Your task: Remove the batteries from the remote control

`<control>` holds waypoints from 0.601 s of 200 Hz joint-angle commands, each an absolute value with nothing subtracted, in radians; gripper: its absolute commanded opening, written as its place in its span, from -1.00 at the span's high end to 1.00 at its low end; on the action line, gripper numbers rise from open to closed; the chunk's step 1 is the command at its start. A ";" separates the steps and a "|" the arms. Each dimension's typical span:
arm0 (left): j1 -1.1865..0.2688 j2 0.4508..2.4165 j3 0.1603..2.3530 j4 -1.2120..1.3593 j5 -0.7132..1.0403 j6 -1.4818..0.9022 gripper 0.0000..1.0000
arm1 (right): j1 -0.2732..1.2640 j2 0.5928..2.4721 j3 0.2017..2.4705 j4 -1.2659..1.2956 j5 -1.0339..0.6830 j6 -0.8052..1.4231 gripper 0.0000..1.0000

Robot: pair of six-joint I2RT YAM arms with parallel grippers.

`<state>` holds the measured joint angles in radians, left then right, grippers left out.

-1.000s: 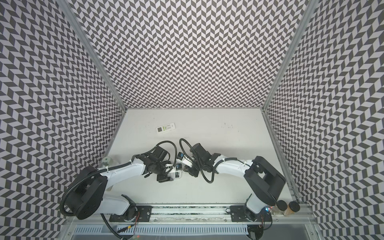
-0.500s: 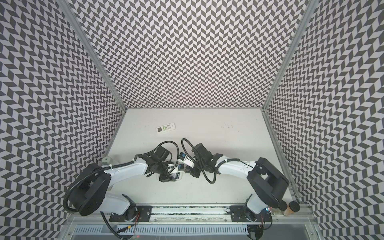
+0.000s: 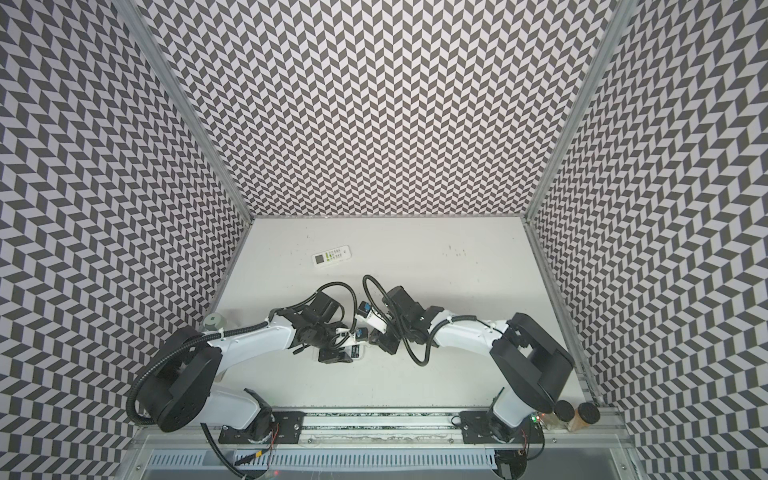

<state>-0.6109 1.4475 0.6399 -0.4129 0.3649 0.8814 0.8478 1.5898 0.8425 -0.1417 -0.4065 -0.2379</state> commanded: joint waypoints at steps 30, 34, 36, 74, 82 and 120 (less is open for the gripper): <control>-0.624 1.455 0.617 -0.423 0.376 0.904 -0.03 | 0.850 1.590 0.827 -0.116 -0.347 -0.221 1.00; -0.624 1.455 0.617 -0.423 0.376 0.906 -0.03 | 0.850 1.593 0.828 -0.117 -0.347 -0.221 1.00; -0.624 1.454 0.618 -0.425 0.376 0.907 -0.03 | 0.849 1.594 0.829 -0.118 -0.347 -0.222 1.00; -0.626 1.459 0.619 -0.426 0.373 0.904 -0.02 | 0.851 1.584 0.811 -0.121 -0.373 -0.233 1.00; -0.627 1.456 0.618 -0.426 0.372 0.908 -0.02 | 0.851 1.583 0.814 -0.132 -0.388 -0.243 1.00; -0.627 1.460 0.622 -0.426 0.370 0.904 -0.02 | 0.844 1.571 0.815 -0.156 -0.419 -0.248 1.00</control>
<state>-0.6109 1.4471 0.6399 -0.4126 0.3649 0.8799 0.8482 1.5887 0.8330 -0.1307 -0.4103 -0.2398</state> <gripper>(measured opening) 0.534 0.158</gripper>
